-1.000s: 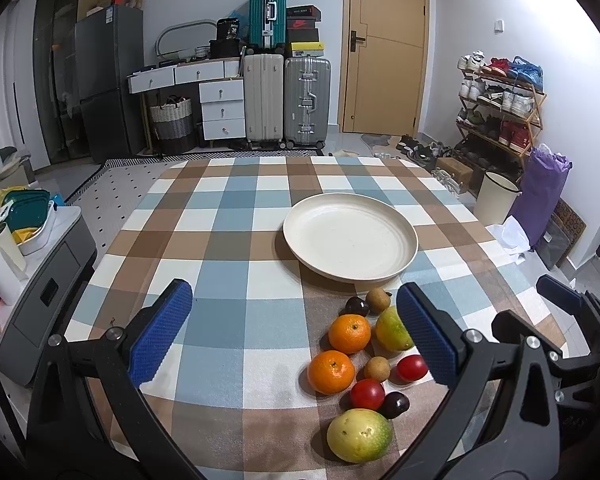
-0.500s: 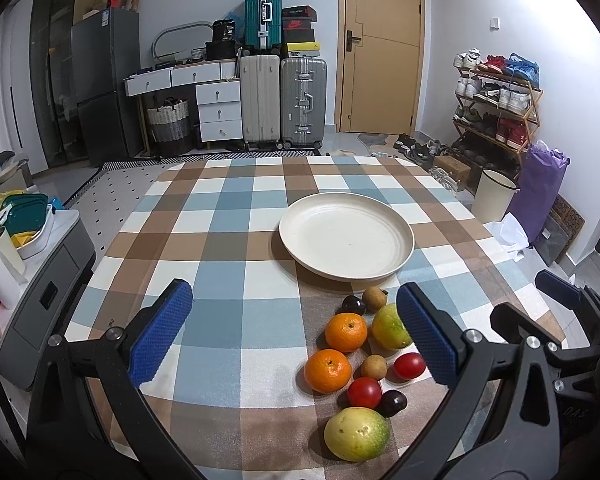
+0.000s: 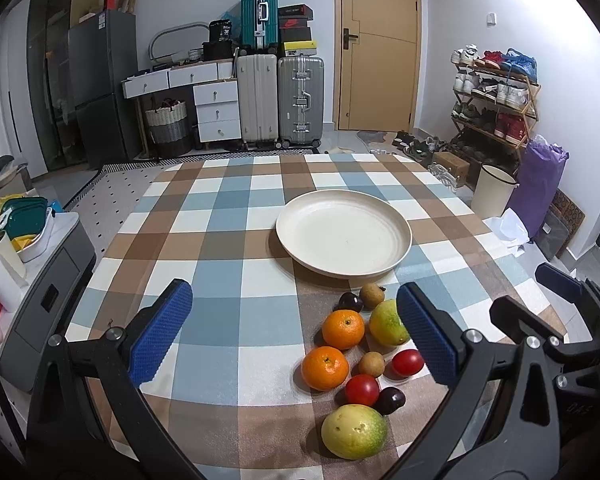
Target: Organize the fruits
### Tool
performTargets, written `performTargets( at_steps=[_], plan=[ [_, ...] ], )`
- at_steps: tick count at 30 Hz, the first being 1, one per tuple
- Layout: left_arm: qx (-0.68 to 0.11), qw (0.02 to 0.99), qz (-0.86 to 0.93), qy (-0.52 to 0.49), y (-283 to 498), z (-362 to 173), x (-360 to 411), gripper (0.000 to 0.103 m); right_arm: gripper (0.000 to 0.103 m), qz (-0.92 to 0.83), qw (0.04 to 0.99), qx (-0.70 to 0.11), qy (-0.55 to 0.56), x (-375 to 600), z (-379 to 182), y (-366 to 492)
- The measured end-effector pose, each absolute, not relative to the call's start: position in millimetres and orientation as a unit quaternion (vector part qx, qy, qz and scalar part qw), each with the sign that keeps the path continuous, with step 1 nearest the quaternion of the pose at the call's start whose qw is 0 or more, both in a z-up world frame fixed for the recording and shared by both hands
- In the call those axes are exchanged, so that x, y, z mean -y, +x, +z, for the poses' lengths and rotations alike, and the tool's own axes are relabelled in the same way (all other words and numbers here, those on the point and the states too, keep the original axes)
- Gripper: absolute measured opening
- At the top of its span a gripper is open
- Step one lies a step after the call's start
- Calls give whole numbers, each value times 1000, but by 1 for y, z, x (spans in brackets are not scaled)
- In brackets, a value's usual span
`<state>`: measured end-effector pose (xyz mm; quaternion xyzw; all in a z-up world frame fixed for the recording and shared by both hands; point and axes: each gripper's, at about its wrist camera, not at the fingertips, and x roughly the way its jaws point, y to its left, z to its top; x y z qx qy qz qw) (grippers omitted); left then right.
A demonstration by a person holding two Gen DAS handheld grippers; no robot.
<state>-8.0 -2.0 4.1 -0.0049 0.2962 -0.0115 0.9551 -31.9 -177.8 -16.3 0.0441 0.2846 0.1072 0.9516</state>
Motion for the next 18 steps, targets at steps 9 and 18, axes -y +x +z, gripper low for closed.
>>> performTargets(
  at_steps=[9,18],
  plan=[
    [-296,955,-11,-3,-9,4,3,102,103,109,952,-283,46,177,-15,-32],
    [-297,955,-11,-2,-9,4,4,102,103,109,952,-282,47,177,-14,-33]
  ],
)
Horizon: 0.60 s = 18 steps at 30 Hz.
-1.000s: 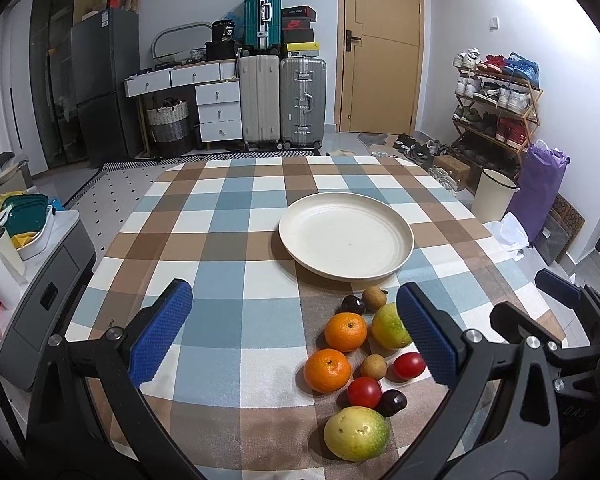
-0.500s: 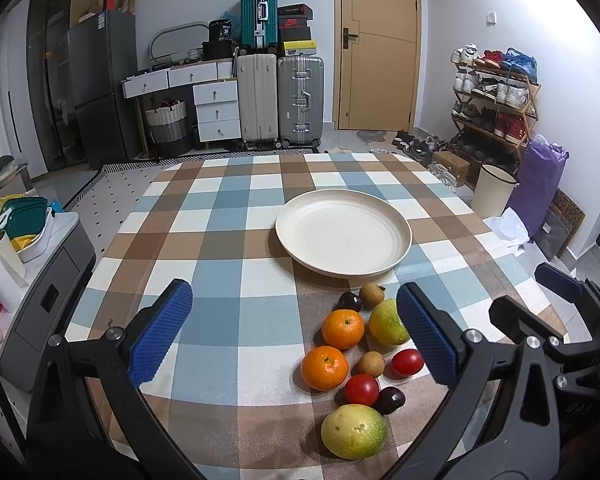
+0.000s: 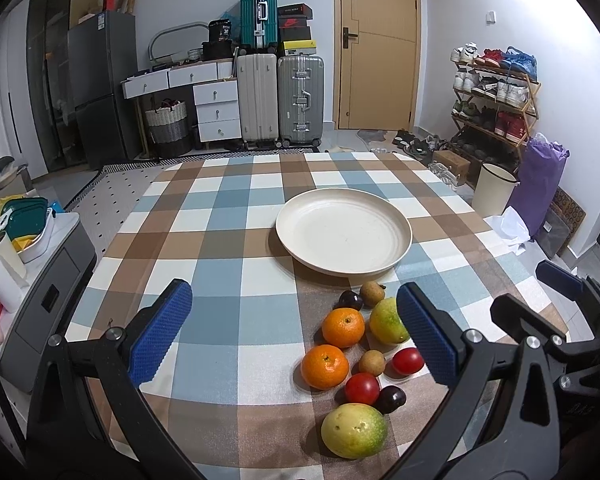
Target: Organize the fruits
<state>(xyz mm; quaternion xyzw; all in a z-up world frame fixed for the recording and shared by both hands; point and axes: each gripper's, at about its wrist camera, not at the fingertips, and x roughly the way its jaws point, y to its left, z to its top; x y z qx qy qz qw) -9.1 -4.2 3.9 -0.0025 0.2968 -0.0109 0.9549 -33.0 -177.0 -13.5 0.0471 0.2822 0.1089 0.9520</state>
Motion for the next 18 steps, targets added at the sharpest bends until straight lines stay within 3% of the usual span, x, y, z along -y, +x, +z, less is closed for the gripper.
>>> performTargets(
  at_steps=[18],
  plan=[
    [-360,930,-67,20,-17,-57,5,102,103,103,952,-283,52,182,-18,-32]
  ],
)
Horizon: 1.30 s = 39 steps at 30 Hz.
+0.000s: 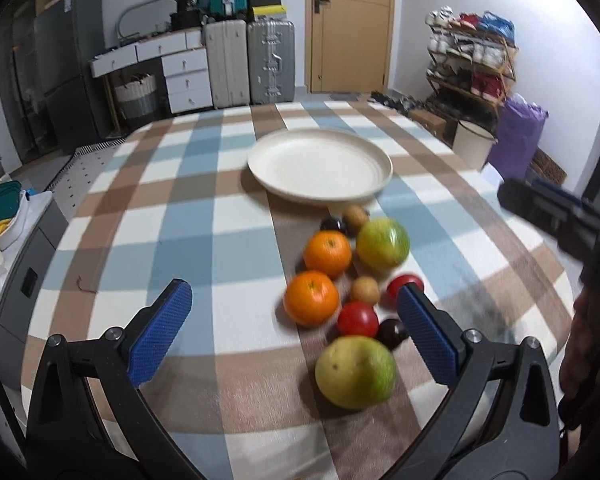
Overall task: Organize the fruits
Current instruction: 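Reach the left tool to the large green-yellow citrus and grasp it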
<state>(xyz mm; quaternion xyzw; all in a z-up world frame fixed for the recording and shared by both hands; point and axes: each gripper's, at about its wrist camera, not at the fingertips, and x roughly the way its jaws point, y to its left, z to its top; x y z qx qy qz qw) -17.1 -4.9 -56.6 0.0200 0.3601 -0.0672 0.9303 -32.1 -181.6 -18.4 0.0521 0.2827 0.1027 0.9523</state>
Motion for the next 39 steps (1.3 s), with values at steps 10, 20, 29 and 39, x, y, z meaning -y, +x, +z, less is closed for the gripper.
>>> performTargets(
  at_steps=[10,20,29,39],
  plan=[
    [-382,919,-93,25,-21,-78,17,102,103,100,952,-285,53,185,-21,-33],
    [-398,910,-110,25,-24,-90,24,100,103,99,951,-289,55,186,-25,-32],
    [-421,898,-124,16,-21,-99,24,84,103,98,949,-293,56,186,-27,-33],
    [-435,880,-186,-41,-20,-104,16,48,103,96,947,-301,57,188,-31,-31]
  ],
)
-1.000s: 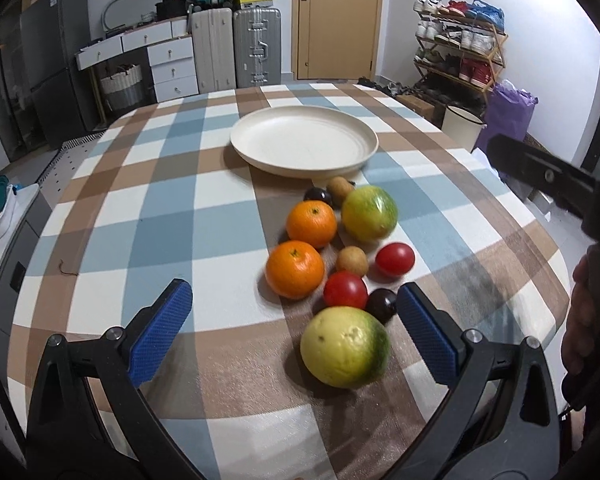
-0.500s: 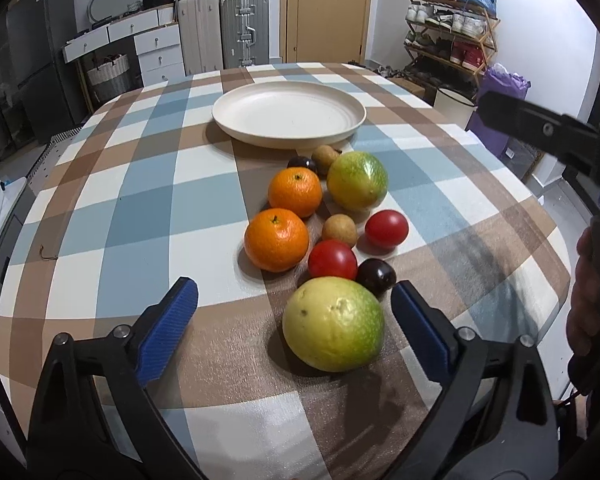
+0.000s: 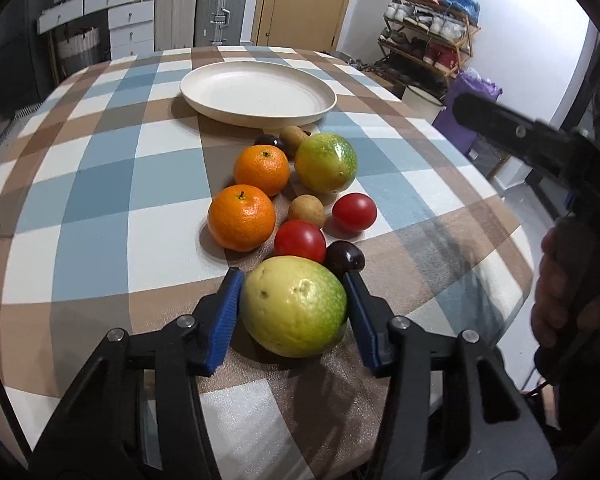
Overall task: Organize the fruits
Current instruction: 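Reach the left tool to the large green-yellow citrus and grasp it, then carry the citrus to the plate with the left tool while the right tool carries another citrus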
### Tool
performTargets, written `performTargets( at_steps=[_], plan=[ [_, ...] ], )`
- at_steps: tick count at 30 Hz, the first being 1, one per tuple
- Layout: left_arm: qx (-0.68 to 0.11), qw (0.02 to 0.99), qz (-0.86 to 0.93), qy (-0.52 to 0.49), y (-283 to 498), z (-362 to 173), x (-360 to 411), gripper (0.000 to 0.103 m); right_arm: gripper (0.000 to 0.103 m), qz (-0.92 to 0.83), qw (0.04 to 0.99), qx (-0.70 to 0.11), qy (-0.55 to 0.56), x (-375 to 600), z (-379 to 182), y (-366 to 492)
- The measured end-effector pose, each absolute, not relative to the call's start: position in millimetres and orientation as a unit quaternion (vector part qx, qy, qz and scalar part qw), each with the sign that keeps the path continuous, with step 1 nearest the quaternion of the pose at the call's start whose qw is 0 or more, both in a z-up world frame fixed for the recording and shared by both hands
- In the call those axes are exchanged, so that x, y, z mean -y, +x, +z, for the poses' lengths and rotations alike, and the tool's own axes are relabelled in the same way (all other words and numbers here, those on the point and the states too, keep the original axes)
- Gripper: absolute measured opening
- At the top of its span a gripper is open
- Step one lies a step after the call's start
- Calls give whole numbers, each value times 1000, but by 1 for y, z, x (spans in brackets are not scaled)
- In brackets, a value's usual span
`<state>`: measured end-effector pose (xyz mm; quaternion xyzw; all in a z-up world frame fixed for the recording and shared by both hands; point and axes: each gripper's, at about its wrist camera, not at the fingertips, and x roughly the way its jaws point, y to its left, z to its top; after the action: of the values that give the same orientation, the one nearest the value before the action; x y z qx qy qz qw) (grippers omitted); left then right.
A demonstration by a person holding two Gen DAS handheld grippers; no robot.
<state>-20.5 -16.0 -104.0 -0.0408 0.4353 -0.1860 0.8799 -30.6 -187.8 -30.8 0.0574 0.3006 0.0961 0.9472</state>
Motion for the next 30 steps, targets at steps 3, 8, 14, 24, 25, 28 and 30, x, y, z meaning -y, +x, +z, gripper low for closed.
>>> performTargets(
  at_steps=[3,8,14,24,25,28,30],
  plan=[
    [-436,879,-185,-51,-21,-103,11,48,103,96,945,-307,60,188,-33,-28],
    [-430,882,-186,-47,-25,-99,6,48,103,108,938,-322,74,189,-39,-21],
    [-421,887,-185,-49,-29,-90,0,48,103,127,927,-342,84,185,-49,-8],
    [-404,893,-187,-64,-24,-68,-15,48,103,171,904,-379,102,173,-72,23],
    [-405,893,-186,-66,-22,-67,-18,48,103,174,900,-385,106,172,-75,26],
    [-403,894,-183,-72,-16,-63,-24,48,103,181,891,-401,110,169,-85,36],
    [-401,895,-180,-74,-13,-60,-27,48,102,183,888,-408,110,169,-89,42]
  ],
)
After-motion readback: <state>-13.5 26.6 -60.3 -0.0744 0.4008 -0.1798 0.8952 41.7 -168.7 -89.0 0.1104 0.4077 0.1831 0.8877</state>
